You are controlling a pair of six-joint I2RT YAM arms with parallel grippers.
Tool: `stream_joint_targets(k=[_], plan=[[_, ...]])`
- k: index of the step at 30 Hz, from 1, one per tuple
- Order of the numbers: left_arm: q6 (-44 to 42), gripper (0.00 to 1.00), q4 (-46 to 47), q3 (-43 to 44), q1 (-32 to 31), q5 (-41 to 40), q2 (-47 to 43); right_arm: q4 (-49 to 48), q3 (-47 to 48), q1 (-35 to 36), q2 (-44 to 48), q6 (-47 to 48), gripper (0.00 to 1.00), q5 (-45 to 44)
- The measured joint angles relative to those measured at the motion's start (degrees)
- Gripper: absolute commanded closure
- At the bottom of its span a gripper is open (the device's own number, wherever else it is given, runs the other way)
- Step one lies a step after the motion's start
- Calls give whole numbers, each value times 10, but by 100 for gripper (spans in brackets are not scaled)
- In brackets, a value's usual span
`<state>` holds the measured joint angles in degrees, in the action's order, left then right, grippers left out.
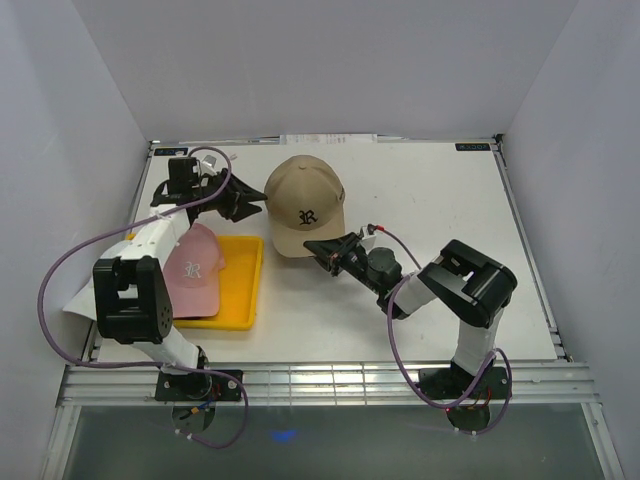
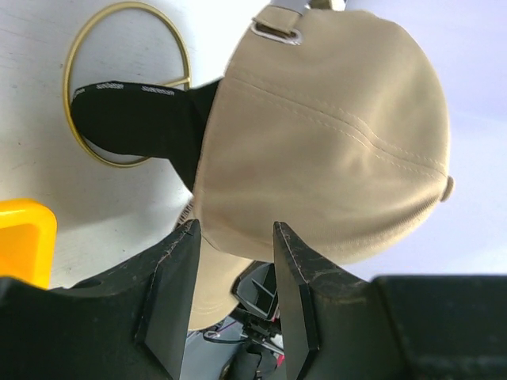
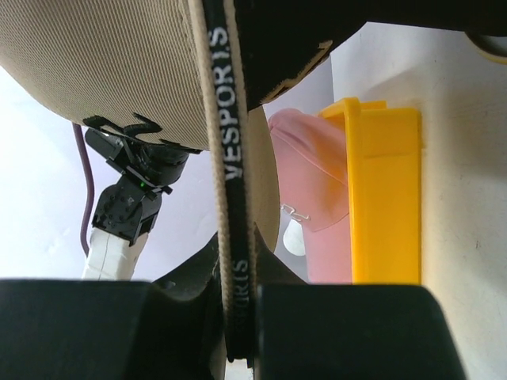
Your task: Stack the hats
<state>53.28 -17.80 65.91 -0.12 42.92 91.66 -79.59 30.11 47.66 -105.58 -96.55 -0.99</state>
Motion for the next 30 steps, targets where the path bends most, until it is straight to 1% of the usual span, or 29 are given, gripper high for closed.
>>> stream_joint_targets(k=[6, 9, 12, 16, 18, 19, 22, 30], plan=[[-5, 46, -17, 2, 0, -1, -33, 2, 9, 0, -10, 4, 92, 0], [-5, 46, -21, 5, 0, -1, -49, 2, 9, 1, -11, 6, 87, -2], [-5, 44, -24, 14, 0, -1, -59, 2, 12, 2, -18, 7, 82, -3], [-5, 45, -26, 31, 0, -1, -67, 12, 18, 5, -28, 7, 70, -3], [-6, 45, -28, 37, 0, -1, -71, 22, 18, 6, -33, 7, 67, -3], [-7, 45, -31, 38, 0, -1, -72, 27, 19, 6, -35, 7, 63, -3], [-7, 45, -34, 40, 0, -1, -75, 43, 19, 7, -39, 7, 56, -2], [-7, 45, -45, 40, 0, 0, -82, 64, 19, 9, -47, 7, 55, 2]])
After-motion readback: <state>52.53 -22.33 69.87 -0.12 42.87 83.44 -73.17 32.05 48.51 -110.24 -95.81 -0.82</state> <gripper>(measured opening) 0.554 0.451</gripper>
